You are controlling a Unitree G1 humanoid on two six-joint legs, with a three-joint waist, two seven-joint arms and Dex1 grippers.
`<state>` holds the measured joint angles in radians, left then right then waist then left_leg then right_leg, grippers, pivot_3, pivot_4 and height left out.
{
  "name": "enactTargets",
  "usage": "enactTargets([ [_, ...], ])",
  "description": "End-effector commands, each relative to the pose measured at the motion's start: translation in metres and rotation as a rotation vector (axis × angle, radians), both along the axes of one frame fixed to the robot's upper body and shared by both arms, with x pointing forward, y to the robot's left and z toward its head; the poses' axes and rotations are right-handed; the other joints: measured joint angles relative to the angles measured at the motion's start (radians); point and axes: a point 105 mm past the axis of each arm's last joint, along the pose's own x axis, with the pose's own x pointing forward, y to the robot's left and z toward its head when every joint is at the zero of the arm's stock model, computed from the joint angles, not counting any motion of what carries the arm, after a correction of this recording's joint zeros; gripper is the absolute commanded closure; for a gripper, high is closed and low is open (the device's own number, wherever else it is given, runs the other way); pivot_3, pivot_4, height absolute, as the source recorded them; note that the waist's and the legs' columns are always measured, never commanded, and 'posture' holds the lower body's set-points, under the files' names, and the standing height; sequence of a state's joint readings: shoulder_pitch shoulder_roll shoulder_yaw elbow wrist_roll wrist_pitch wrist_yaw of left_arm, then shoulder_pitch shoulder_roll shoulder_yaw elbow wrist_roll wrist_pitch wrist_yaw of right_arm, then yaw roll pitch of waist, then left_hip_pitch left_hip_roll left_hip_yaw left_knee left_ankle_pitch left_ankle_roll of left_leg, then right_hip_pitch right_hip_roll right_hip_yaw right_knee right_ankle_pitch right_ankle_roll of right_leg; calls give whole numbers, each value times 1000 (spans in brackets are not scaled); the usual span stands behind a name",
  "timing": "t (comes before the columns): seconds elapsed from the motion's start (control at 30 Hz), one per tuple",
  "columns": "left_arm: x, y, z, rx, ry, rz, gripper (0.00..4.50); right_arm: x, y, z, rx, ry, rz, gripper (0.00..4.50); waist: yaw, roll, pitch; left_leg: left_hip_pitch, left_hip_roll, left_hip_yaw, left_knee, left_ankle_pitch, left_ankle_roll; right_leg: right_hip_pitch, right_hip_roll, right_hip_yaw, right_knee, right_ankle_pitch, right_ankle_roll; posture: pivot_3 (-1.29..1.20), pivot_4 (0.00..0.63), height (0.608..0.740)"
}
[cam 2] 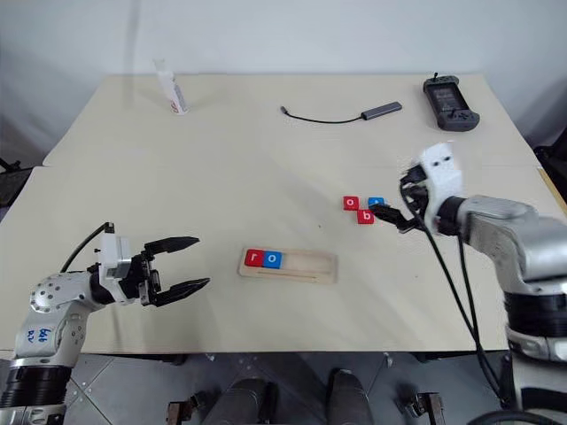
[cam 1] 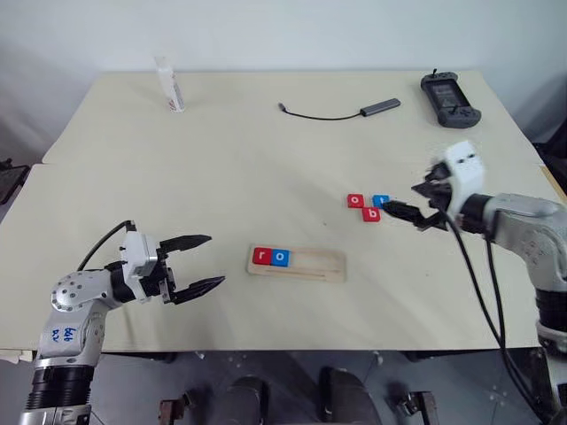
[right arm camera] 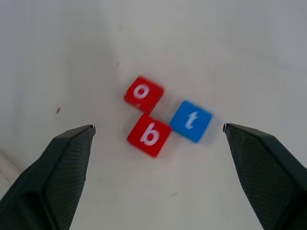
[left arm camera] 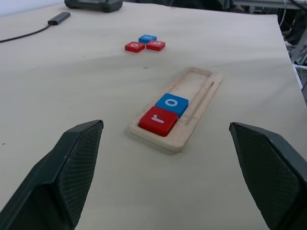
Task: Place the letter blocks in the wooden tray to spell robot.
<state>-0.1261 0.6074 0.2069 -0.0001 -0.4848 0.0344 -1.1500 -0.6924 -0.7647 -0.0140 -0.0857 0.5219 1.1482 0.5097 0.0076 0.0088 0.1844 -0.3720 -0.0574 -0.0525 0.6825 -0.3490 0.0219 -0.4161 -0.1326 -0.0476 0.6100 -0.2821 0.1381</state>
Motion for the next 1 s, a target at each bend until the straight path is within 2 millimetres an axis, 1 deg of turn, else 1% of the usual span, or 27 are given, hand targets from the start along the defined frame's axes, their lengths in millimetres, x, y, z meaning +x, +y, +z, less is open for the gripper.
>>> enactTargets([
  [0.03,-5,-5,6,-16,-19,-14,30,9,-4,0,-37,2,-68,0,0,0,0,0,-1,0,0,0,0,0,0,-1,0,0,0,0,150,740],
  [0.33,-6,-3,5,-15,-2,19,30,19,5,5,-3,-20,-99,0,-9,0,0,0,-1,1,0,-1,1,0,0,-1,1,0,1,0,150,740],
  [0.53,-6,-4,5,-16,2,19,30,21,8,7,29,-13,-146,0,-10,0,0,0,-1,2,0,0,1,-1,1,0,1,0,1,0,150,740],
  [0.77,-7,-8,3,-19,-4,18,30,18,9,-14,18,36,-241,0,-11,0,0,0,-1,2,0,0,1,-1,1,0,2,0,1,0,150,740],
  [0.97,-9,-11,2,-22,-9,13,30,22,19,-33,45,43,-317,0,-12,0,0,0,-1,3,0,0,1,-2,1,0,3,0,1,0,150,740],
  [1.0,-9,-11,2,-23,-11,12,9,22,20,-37,54,50,-328,189,-12,0,0,0,-1,3,0,0,1,-2,1,1,3,0,1,0,150,740],
])
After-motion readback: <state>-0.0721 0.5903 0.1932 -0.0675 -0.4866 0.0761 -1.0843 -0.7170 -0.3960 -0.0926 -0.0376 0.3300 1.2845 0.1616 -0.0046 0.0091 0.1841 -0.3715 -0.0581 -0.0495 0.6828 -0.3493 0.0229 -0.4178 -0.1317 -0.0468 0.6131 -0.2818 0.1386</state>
